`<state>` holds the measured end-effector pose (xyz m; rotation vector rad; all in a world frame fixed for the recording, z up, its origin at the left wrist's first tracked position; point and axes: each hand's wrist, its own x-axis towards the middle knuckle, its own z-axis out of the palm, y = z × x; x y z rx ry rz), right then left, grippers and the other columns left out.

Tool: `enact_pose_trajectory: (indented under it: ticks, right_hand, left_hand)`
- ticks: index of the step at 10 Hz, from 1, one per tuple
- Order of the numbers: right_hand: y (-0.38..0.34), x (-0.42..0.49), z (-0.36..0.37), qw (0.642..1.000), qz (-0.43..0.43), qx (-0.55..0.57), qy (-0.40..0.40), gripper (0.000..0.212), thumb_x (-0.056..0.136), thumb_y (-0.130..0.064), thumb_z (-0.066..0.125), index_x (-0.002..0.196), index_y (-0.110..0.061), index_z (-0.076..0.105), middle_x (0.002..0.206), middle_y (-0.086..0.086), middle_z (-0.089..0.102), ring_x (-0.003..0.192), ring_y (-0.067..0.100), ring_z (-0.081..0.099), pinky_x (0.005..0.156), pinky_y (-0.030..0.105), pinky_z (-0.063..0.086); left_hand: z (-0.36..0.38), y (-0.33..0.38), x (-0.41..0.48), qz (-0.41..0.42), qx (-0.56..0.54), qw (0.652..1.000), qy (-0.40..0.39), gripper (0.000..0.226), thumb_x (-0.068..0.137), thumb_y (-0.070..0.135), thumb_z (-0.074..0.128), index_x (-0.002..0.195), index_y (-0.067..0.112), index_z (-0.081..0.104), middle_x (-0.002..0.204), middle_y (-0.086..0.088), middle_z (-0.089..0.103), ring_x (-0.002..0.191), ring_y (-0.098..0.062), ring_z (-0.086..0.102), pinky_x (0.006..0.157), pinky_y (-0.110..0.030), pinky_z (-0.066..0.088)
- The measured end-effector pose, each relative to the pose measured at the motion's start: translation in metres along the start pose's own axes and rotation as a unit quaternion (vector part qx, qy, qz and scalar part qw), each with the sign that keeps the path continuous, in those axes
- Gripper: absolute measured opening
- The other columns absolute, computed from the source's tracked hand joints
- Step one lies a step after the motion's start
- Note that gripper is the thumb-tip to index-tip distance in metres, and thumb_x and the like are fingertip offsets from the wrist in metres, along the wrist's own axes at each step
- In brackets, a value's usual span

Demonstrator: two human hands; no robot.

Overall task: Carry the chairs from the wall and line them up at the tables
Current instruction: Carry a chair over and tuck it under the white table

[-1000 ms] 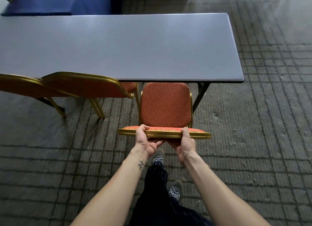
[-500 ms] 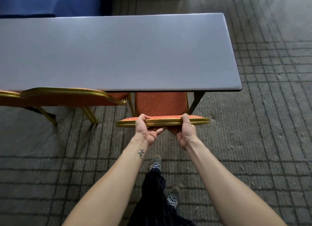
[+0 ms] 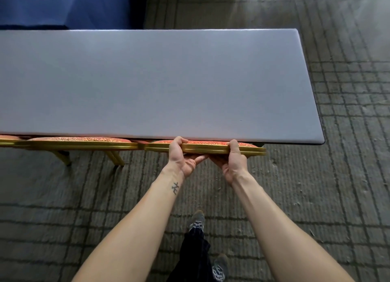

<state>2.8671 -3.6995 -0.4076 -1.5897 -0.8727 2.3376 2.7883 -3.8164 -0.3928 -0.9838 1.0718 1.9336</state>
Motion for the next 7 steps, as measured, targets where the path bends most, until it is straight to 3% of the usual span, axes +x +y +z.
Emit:
enact_pose_trajectory:
  ticks: [2,4,5,6,7]
  right_hand:
    - [0.005,0.011,-0.001,1.000,-0.013,-0.003,0.020,0.039,0.100,-0.028,0.062,0.122,0.004,0.056,0.110,0.026,0.069,0.102,0.041,0.071,0.080,0.056,0.061]
    - [0.003,0.000,-0.002,1.000,-0.006,-0.017,0.010,0.041,0.099,-0.027,0.064,0.123,0.005,0.057,0.113,0.028,0.070,0.101,0.039,0.072,0.084,0.054,0.061]
    - [0.000,-0.007,-0.005,0.999,-0.008,-0.033,-0.014,0.038,0.099,-0.031,0.064,0.122,-0.001,0.060,0.114,0.025,0.071,0.105,0.040,0.071,0.089,0.053,0.059]
    - [-0.001,-0.018,-0.017,0.993,0.005,-0.112,-0.035,0.044,0.095,-0.052,0.062,0.115,-0.013,0.065,0.114,0.013,0.075,0.106,0.031,0.071,0.100,0.049,0.050]
    - [0.001,-0.030,-0.027,0.978,0.002,-0.199,-0.061,0.064,0.085,-0.073,0.062,0.119,-0.019,0.068,0.117,0.003,0.075,0.111,0.022,0.069,0.103,0.044,0.044]
  left_hand:
    - [0.002,-0.002,0.006,0.004,-0.013,1.000,-0.005,0.036,0.088,0.018,0.051,0.119,0.000,0.055,0.117,-0.025,0.064,0.116,-0.045,0.063,0.082,-0.064,0.058]
    - [-0.005,-0.003,0.002,0.007,-0.001,1.000,-0.020,0.042,0.093,0.022,0.053,0.127,-0.002,0.053,0.115,-0.027,0.066,0.111,-0.043,0.065,0.094,-0.066,0.053]
    - [-0.009,-0.007,-0.006,0.020,0.083,0.996,-0.005,0.054,0.094,0.046,0.057,0.130,0.006,0.058,0.115,-0.022,0.071,0.108,-0.039,0.068,0.094,-0.061,0.055]
    - [-0.020,-0.007,-0.016,0.028,0.199,0.979,0.013,0.075,0.086,0.078,0.051,0.128,0.018,0.064,0.116,-0.015,0.073,0.108,-0.035,0.069,0.097,-0.058,0.054]
    - [-0.030,-0.005,-0.032,0.031,0.237,0.971,0.005,0.075,0.089,0.079,0.043,0.124,0.017,0.066,0.116,-0.012,0.073,0.109,-0.032,0.068,0.099,-0.050,0.052]
